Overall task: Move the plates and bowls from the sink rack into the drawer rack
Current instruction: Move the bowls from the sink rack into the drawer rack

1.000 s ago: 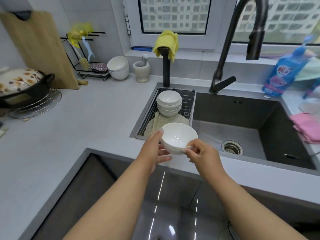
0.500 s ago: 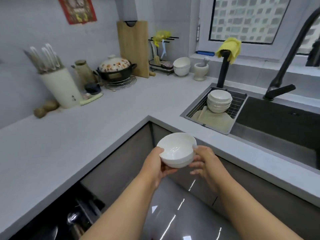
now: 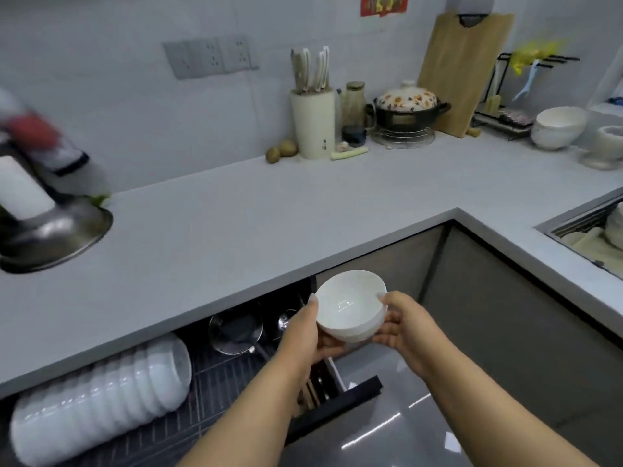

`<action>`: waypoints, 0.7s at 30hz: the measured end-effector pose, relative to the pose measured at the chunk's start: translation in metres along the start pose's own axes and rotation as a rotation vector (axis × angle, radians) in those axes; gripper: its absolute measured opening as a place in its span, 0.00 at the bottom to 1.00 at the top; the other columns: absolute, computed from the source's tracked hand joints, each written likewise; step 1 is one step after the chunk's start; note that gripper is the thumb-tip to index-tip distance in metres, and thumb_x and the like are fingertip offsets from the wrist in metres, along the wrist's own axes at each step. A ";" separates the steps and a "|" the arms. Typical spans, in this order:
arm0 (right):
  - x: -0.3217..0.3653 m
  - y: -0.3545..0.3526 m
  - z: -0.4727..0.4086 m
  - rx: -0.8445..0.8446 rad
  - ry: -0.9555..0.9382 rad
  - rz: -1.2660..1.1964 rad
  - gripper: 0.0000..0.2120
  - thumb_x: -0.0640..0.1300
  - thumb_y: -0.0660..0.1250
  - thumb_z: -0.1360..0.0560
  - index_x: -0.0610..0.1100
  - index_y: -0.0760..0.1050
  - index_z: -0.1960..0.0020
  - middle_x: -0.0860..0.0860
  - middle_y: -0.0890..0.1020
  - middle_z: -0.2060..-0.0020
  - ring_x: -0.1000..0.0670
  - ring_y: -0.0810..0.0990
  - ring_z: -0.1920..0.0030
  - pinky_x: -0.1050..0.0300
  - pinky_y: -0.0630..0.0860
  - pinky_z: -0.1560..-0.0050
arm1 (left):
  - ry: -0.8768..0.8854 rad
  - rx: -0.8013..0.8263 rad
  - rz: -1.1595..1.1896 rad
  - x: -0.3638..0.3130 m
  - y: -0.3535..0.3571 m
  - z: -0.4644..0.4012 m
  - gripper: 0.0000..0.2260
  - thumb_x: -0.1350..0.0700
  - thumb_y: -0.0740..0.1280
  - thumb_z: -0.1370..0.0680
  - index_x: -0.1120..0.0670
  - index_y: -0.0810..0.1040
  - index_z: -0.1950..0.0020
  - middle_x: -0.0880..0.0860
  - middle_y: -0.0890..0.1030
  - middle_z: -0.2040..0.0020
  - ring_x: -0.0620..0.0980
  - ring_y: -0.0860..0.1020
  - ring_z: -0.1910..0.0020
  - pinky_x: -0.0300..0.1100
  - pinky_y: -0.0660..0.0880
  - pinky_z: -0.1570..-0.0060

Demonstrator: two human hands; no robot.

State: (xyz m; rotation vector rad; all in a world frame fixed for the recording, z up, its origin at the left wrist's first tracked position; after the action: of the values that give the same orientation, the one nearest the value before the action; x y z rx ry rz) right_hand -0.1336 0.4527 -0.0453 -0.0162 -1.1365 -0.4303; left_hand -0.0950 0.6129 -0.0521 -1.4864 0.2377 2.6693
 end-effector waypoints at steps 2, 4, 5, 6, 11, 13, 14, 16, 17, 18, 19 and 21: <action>-0.020 0.041 -0.002 0.028 0.025 0.060 0.10 0.44 0.60 0.23 0.42 0.72 0.45 0.44 0.78 0.62 0.45 0.78 0.62 0.45 0.77 0.51 | -0.015 -0.077 -0.087 0.010 -0.059 0.000 0.20 0.43 0.53 0.18 0.56 0.77 0.47 0.58 0.82 0.58 0.55 0.81 0.60 0.51 0.81 0.57; -0.042 0.083 -0.007 0.064 0.062 0.117 0.10 0.44 0.61 0.23 0.42 0.71 0.44 0.43 0.78 0.60 0.45 0.79 0.62 0.48 0.79 0.56 | -0.010 -0.187 -0.195 0.022 -0.126 0.004 0.19 0.42 0.52 0.18 0.53 0.77 0.51 0.57 0.82 0.57 0.55 0.80 0.57 0.55 0.78 0.47; -0.054 0.103 -0.009 0.082 0.080 0.148 0.11 0.45 0.62 0.24 0.42 0.71 0.43 0.43 0.78 0.58 0.46 0.79 0.62 0.50 0.79 0.60 | 0.003 -0.248 -0.285 0.028 -0.159 0.007 0.19 0.42 0.52 0.18 0.51 0.76 0.54 0.56 0.82 0.56 0.55 0.81 0.56 0.55 0.77 0.46; -0.067 0.123 -0.012 0.094 0.094 0.182 0.11 0.45 0.62 0.24 0.42 0.71 0.43 0.42 0.78 0.56 0.46 0.79 0.62 0.52 0.79 0.61 | 0.010 -0.308 -0.386 0.035 -0.191 0.011 0.18 0.42 0.52 0.18 0.51 0.74 0.56 0.56 0.82 0.54 0.55 0.80 0.54 0.52 0.76 0.47; -0.133 0.215 -0.023 0.151 0.162 0.346 0.15 0.46 0.66 0.27 0.39 0.74 0.45 0.42 0.78 0.59 0.48 0.77 0.68 0.59 0.74 0.72 | -0.028 -0.476 -0.657 0.069 -0.328 0.038 0.12 0.51 0.55 0.18 0.53 0.72 0.57 0.50 0.76 0.60 0.46 0.73 0.62 0.40 0.67 0.64; -0.160 0.246 -0.027 0.161 0.197 0.424 0.15 0.44 0.66 0.27 0.35 0.74 0.45 0.42 0.78 0.62 0.48 0.76 0.69 0.60 0.73 0.74 | -0.073 -0.516 -0.737 0.088 -0.375 0.046 0.13 0.50 0.55 0.19 0.54 0.73 0.58 0.52 0.78 0.57 0.50 0.75 0.58 0.42 0.71 0.58; -0.173 0.261 -0.028 0.166 0.216 0.461 0.15 0.43 0.67 0.27 0.34 0.74 0.46 0.42 0.78 0.62 0.48 0.76 0.68 0.60 0.73 0.74 | -0.101 -0.535 -0.791 0.099 -0.396 0.049 0.13 0.49 0.56 0.19 0.54 0.74 0.56 0.52 0.79 0.54 0.52 0.76 0.55 0.43 0.72 0.55; -0.201 0.287 -0.031 0.176 0.254 0.542 0.22 0.47 0.70 0.32 0.35 0.73 0.44 0.41 0.79 0.58 0.46 0.78 0.64 0.59 0.73 0.73 | -0.164 -0.568 -0.914 0.120 -0.432 0.054 0.15 0.47 0.57 0.19 0.56 0.76 0.49 0.54 0.80 0.47 0.55 0.76 0.48 0.43 0.72 0.51; -0.215 0.300 -0.032 0.191 0.269 0.584 0.27 0.51 0.70 0.37 0.36 0.72 0.43 0.41 0.79 0.55 0.45 0.79 0.61 0.58 0.75 0.73 | -0.189 -0.575 -0.971 0.129 -0.445 0.056 0.16 0.46 0.57 0.20 0.56 0.76 0.44 0.55 0.79 0.44 0.56 0.76 0.45 0.44 0.72 0.49; -0.229 0.312 -0.034 0.206 0.285 0.628 0.30 0.52 0.70 0.39 0.38 0.71 0.42 0.42 0.79 0.52 0.44 0.80 0.58 0.57 0.77 0.71 | -0.204 -0.571 -1.025 0.137 -0.456 0.057 0.17 0.46 0.57 0.20 0.56 0.75 0.41 0.56 0.78 0.41 0.56 0.75 0.42 0.44 0.72 0.47; -0.241 0.323 -0.034 0.217 0.298 0.679 0.30 0.52 0.71 0.39 0.39 0.69 0.42 0.42 0.79 0.50 0.43 0.81 0.55 0.53 0.80 0.67 | -0.215 -0.555 -1.071 0.144 -0.464 0.058 0.18 0.45 0.57 0.20 0.56 0.74 0.38 0.56 0.77 0.39 0.56 0.74 0.41 0.45 0.71 0.44; -0.262 0.343 -0.035 0.237 0.320 0.789 0.27 0.48 0.72 0.34 0.41 0.66 0.40 0.43 0.78 0.48 0.42 0.81 0.51 0.48 0.81 0.57 | -0.205 -0.535 -1.133 0.153 -0.473 0.060 0.20 0.44 0.55 0.20 0.54 0.72 0.35 0.56 0.76 0.37 0.56 0.73 0.39 0.46 0.71 0.41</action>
State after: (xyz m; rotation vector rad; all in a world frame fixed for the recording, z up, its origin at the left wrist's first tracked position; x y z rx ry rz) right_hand -0.0778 0.8446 -0.2210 -0.1767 -0.7770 0.3942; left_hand -0.1589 1.0884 -0.1970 -0.9135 -1.0612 1.9075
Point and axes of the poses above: each hand's wrist, its own z-axis away from the middle knuckle, its own y-axis out of the palm, x = y × z, the point moved 6 cm from there along -z, towards the middle knuckle
